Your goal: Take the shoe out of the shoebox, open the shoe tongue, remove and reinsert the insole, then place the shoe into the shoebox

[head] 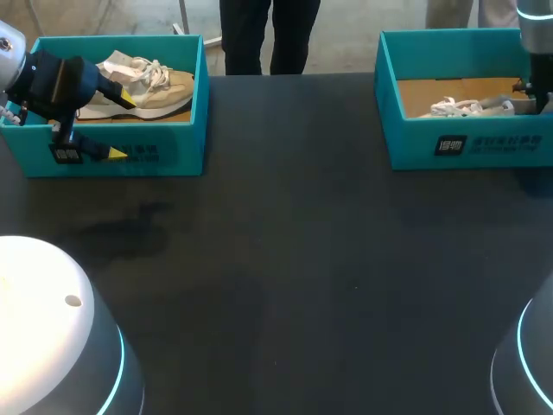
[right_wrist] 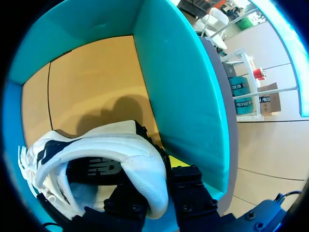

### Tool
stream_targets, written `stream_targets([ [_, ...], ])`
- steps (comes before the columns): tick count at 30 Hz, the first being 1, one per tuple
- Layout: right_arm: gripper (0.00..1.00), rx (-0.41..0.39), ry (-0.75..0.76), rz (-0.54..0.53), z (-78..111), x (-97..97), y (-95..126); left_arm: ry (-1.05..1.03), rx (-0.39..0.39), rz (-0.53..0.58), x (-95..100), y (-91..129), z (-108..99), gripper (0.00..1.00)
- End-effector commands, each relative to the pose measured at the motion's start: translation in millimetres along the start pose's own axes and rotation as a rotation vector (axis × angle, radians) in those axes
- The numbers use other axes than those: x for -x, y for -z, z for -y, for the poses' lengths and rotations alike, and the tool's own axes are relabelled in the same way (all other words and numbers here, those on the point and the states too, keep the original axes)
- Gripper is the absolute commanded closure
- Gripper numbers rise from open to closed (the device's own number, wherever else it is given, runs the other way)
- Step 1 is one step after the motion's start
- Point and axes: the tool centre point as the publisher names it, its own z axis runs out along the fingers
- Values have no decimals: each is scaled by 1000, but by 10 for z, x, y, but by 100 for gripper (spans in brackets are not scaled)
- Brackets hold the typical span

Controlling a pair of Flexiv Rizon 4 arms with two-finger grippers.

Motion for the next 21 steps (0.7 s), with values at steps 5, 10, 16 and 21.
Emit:
stream_targets([
  [5, 44, 12, 4, 2, 5, 13, 123, 0, 3, -1, -6, 5, 5, 0],
  [10, 5, 35, 3, 2, 25, 54, 263, 0, 3, -1, -6, 5, 5, 0],
  [16, 0, 64, 14, -17, 87, 51, 487, 0, 3, -1, -6, 5, 5, 0],
  [21, 0, 87, 28, -59, 213, -11, 707, 0, 3, -1, -6, 5, 5, 0],
])
